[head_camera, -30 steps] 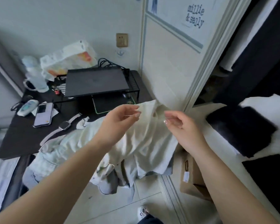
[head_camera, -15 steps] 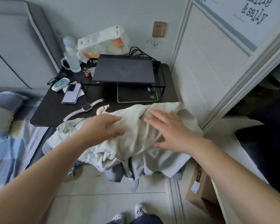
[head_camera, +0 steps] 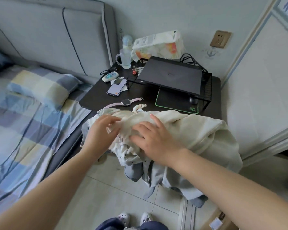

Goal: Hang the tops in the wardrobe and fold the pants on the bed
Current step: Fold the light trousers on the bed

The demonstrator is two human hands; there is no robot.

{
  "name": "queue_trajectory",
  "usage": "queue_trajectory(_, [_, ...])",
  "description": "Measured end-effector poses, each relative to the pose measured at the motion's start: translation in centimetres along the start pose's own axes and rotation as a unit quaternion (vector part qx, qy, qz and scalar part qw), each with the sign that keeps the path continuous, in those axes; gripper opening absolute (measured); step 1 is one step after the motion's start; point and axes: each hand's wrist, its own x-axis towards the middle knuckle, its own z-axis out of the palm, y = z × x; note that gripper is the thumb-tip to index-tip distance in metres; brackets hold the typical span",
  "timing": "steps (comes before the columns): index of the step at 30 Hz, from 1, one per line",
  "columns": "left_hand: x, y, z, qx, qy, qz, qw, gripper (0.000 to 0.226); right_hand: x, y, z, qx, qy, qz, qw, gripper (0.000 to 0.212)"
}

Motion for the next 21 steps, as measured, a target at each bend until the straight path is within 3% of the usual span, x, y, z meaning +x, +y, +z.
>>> queue_trajectory(4, [-3.5,-3.8,-0.2,-0.066,0.051,-0.219,0.972,0.014,2.3,0.9,0.1,0.094,-0.129,-0.027,0.987,0.034])
queue_trajectory(6, [-4.7,-5.0,0.3,-0.121,0.017,-0.323,0.938,0.028,3.9,1.3,0.2,0.145,-0.197,-0.04,0.969,0.039])
queue_trajectory(8, [-5.4,-5.4,0.9,-0.196,-0.035,-0.376,0.905,0.038,5.5,1.5,0.3,0.201,-0.217,-0.033,0.955,0.038])
queue_trajectory(11, [-6.2,-4.9,1.9,-0.275,-0.089,-0.373,0.882,0.035,8.2,1.7,1.2,0.235,-0.205,-0.022,0.95,0.039])
queue_trajectory(14, [-6.7,-4.4,3.0,-0.289,-0.123,-0.369,0.875,0.04,10.6,1.7,2.5,0.166,-0.236,-0.07,0.955,0.05])
queue_trajectory(18, [-7.5,-4.5,3.8,-0.31,-0.11,-0.36,0.873,0.032,13.3,0.2,4.0,0.093,-0.27,-0.175,0.942,0.051])
queue_trajectory(21, [-8.0,-4.4,3.5,-0.305,-0.102,-0.34,0.884,0.039,14.6,-1.0,4.8,0.031,-0.298,-0.241,0.923,0.049])
